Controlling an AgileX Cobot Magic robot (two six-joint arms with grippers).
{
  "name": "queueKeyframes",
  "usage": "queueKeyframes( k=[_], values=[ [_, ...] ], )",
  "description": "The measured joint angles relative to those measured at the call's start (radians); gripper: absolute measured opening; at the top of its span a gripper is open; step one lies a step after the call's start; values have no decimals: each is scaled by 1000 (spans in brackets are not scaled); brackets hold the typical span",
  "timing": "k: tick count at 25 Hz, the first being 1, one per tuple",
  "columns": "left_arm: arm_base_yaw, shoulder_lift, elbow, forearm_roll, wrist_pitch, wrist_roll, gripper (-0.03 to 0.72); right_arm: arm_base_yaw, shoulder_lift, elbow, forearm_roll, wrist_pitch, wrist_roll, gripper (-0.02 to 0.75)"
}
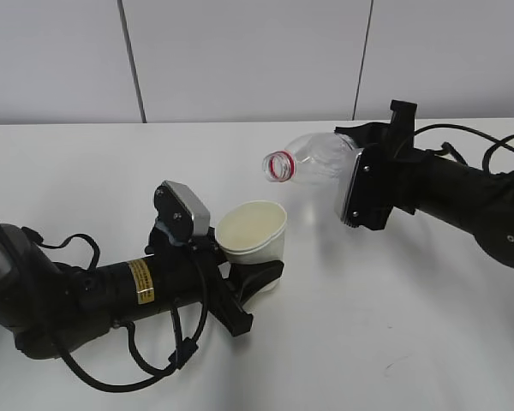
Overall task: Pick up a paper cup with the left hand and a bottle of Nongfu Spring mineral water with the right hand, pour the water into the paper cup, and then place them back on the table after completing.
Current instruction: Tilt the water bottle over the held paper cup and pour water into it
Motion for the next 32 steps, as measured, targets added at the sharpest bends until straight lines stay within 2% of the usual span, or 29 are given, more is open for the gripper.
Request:
queueKeyframes(
  k=[21, 32],
  values=[
    [0, 0, 0, 9, 0, 0, 347, 0, 0, -29, 2, -31, -245, 407],
    [0, 0, 0, 12, 0, 0, 347, 0, 0, -31, 2, -33, -302, 407]
  ],
)
